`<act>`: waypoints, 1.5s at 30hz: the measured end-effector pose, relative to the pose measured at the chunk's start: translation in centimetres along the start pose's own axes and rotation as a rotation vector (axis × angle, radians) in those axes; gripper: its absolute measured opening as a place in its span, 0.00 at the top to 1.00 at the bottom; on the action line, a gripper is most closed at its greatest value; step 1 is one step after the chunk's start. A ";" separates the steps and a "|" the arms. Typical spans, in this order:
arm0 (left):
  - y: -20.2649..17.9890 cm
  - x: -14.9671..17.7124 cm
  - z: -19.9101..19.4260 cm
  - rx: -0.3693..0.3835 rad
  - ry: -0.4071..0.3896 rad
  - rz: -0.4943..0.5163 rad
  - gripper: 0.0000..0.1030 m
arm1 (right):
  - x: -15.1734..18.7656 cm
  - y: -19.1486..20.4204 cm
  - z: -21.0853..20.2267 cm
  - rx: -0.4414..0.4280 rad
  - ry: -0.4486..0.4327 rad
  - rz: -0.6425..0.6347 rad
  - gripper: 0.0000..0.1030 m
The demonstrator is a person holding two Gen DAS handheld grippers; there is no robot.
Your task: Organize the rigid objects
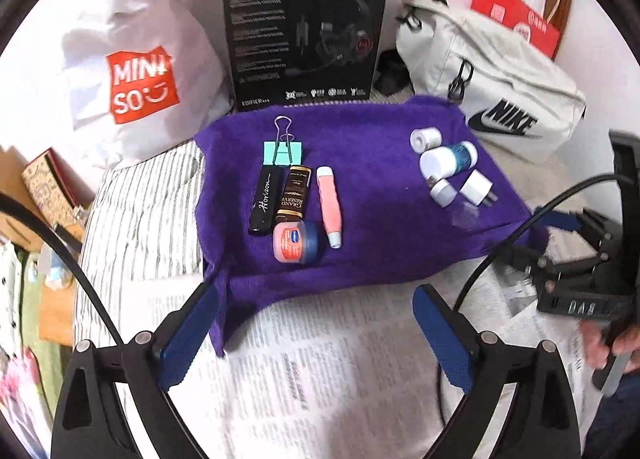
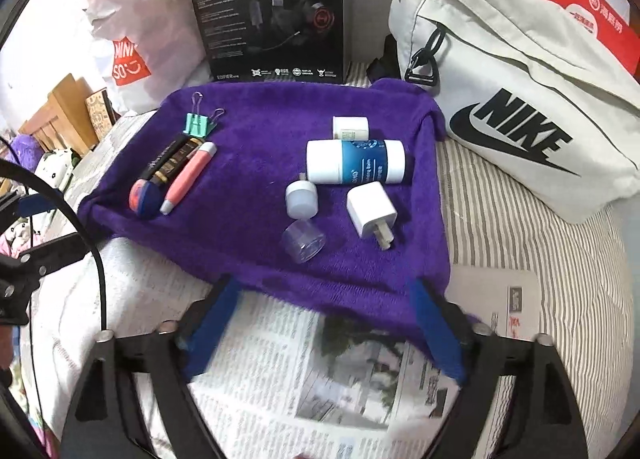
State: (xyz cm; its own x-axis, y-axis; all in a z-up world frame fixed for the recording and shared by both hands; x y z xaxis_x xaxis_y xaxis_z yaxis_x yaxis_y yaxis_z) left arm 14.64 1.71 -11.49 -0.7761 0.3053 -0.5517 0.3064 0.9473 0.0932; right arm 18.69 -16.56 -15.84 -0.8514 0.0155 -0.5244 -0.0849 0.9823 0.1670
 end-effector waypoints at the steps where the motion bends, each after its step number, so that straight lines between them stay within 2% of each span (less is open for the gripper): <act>1: -0.1 0.1 -0.4 -0.002 -0.013 -0.015 0.05 | 0.2 0.1 -0.4 0.003 -0.004 0.004 0.02; 9: -1.5 0.3 -4.2 -0.070 -0.092 -0.052 0.01 | 2.5 0.1 -4.2 0.061 -0.034 0.037 0.00; 16: -2.8 0.5 -6.5 -0.065 -0.144 -0.073 0.01 | 3.8 -0.1 -7.6 0.050 -0.049 0.097 0.00; 24: -3.5 0.9 -7.8 -0.088 -0.152 -0.086 0.01 | 3.9 -0.6 -10.3 0.061 -0.073 0.126 0.00; 45: -4.6 1.5 -8.1 -0.092 -0.135 -0.070 0.01 | 4.8 -3.3 -11.5 0.111 -0.086 0.167 0.00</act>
State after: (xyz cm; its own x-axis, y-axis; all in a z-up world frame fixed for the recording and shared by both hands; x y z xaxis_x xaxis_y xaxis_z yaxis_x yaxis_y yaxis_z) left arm 7.64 -1.40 -5.99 -0.7108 0.2288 -0.6651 0.1982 0.9724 0.1227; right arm 8.89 -21.93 -9.30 -0.8010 0.1907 -0.5674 0.1149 0.9793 0.1668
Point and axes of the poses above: each gripper's, at about its wrist camera, not at the fingertips, and z roughly the way its jaws point, y to its left, x to its underside, the point moved 7 cm from there along z, roughly the way its jaws point, and after that the axes turned 11 degrees about z, right-handed, at the moved point
